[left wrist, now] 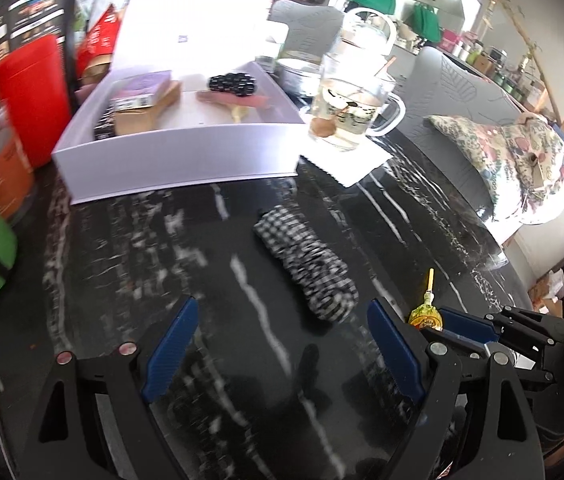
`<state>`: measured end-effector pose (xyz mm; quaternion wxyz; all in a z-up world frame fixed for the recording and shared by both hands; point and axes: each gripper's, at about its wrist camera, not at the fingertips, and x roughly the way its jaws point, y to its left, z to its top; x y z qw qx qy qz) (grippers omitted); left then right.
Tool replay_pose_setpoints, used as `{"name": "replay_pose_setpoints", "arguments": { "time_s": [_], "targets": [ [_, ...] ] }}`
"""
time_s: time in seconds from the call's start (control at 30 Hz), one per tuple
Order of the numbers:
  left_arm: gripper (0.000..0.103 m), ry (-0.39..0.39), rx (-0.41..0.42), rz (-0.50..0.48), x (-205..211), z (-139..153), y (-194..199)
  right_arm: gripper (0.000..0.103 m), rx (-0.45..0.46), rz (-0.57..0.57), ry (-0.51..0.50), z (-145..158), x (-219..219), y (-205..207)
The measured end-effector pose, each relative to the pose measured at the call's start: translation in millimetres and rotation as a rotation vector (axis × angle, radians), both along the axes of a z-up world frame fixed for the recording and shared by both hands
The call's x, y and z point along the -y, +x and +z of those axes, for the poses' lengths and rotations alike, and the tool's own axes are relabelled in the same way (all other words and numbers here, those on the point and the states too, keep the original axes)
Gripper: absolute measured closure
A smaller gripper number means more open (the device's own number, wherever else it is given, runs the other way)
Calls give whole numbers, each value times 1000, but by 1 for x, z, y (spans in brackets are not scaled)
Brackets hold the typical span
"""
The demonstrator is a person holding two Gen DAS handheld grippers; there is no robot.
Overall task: Organize rigid objects
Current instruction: 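Grasp the gingham scrunchie with the left tool while the right tool grasps the lollipop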
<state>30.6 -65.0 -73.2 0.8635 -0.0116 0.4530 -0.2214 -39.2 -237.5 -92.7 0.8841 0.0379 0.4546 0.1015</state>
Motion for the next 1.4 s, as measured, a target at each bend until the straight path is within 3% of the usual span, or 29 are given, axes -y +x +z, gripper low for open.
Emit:
{"name": "replay_pose_setpoints", "arguments": {
  "time_s": [0.23, 0.4, 0.7, 0.9, 1.07, 1.23, 1.4],
  "targets": [
    [16, 34, -14, -47, 28, -14, 10, 77, 9, -19, 11, -1, 11, 3],
    [16, 78, -26, -11, 21, -22, 17, 77, 13, -27, 21, -2, 15, 6],
    [16, 174, 22, 170, -30, -17, 28, 77, 34, -21, 24, -3, 13, 10],
    [16, 195, 35, 266, -52, -15, 39, 77, 43, -9, 5, -3, 6, 18],
    [16, 137, 43, 200, -38, -11, 42, 56, 18, -16, 15, -8, 2, 25],
    [16, 149, 43, 99, -10, -18, 51, 55, 35, -45, 0, -9, 2, 29],
    [18, 152, 19, 85, -3, -25, 59, 55, 36, -65, -5, -9, 6, 31]
  ]
}}
